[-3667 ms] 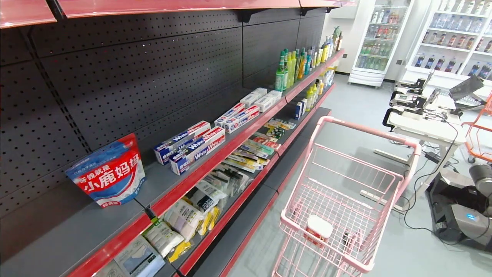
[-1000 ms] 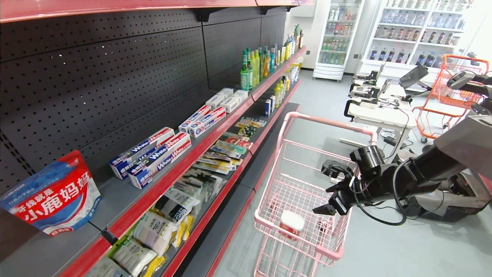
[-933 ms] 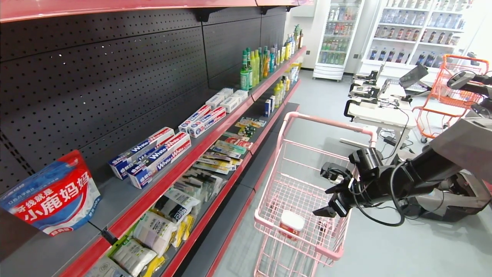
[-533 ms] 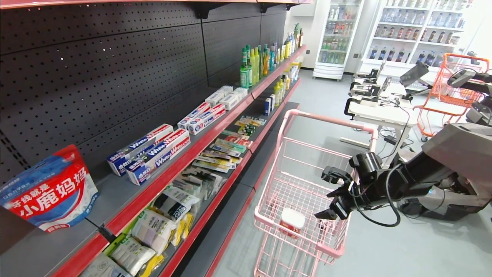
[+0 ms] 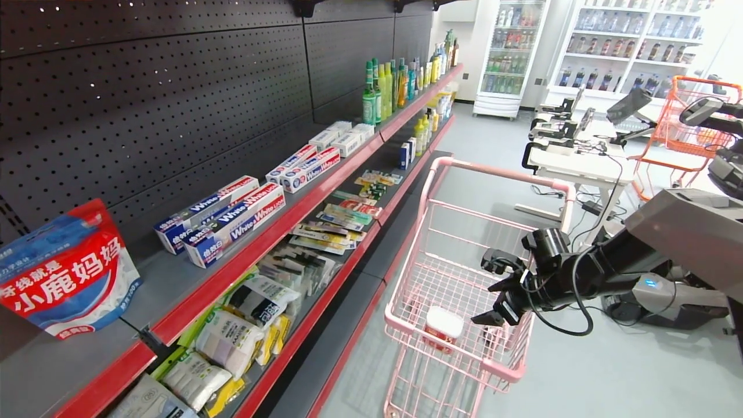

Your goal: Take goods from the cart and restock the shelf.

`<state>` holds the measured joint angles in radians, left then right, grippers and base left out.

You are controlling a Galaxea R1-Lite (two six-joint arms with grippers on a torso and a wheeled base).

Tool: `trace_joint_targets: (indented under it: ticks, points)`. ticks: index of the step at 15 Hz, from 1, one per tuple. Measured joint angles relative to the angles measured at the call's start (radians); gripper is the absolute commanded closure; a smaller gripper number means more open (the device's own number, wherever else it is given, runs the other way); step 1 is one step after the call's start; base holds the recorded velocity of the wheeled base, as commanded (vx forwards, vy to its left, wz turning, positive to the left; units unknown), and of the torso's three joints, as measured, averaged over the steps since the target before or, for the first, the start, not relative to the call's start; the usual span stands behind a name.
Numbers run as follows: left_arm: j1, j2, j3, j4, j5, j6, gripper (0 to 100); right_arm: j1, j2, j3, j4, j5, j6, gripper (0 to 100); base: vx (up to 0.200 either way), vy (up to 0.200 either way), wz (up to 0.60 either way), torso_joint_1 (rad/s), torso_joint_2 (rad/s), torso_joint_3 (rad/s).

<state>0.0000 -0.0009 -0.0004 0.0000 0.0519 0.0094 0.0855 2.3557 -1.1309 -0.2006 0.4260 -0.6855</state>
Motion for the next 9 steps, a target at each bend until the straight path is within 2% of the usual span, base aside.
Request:
trace_joint_targets:
  ticks: [9]
  points:
    - [0.0, 0.0, 0.0, -0.001, 0.0, 0.0, 0, 0.0, 0.024, -0.03, 0.0, 0.036, -0.044, 0, 0.0, 0.0, 0.0, -0.16, 0.35, 0.184]
